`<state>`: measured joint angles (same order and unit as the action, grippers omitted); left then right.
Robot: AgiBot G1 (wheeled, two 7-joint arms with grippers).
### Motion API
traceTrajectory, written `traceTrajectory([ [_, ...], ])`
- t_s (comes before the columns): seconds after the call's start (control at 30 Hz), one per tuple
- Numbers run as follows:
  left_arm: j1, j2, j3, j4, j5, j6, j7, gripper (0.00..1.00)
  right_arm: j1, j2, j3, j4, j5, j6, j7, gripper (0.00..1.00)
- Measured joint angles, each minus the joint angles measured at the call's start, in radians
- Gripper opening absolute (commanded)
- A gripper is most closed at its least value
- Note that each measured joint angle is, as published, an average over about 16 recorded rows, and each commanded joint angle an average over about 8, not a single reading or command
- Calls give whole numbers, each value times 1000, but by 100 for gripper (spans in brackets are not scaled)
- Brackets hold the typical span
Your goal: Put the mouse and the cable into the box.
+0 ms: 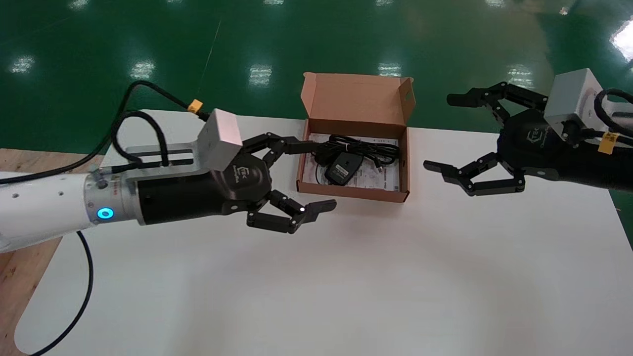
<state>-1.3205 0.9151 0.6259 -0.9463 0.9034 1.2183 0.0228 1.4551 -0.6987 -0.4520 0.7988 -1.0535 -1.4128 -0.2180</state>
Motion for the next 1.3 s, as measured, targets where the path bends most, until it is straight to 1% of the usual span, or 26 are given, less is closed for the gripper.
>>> traceTrajectory([
  [0.23,72,-89,-101,-98,-50,81,-61,100,-115,27,52,147,98,-25,123,100],
  [0.33,102,-126,-144,-141,-72,115,-88,96,-165,38,75,210,140,-36,176,100],
  [0.5,153,-189,-216,-211,-108,173,-131,96,-247,57,112,315,210,-54,263,100],
  [0.6,182,-225,-257,-250,-128,206,-156,100,-292,67,132,373,248,-64,311,100],
  [0.73,217,-269,-307,-299,-153,245,-185,100,-345,79,155,441,292,-75,365,100],
  [1.0,256,-316,-362,-353,-182,289,-215,100,-398,90,177,510,337,-85,416,100],
  [1.3,256,-316,-361,-352,-182,289,-215,100,-396,90,177,507,336,-85,415,100],
])
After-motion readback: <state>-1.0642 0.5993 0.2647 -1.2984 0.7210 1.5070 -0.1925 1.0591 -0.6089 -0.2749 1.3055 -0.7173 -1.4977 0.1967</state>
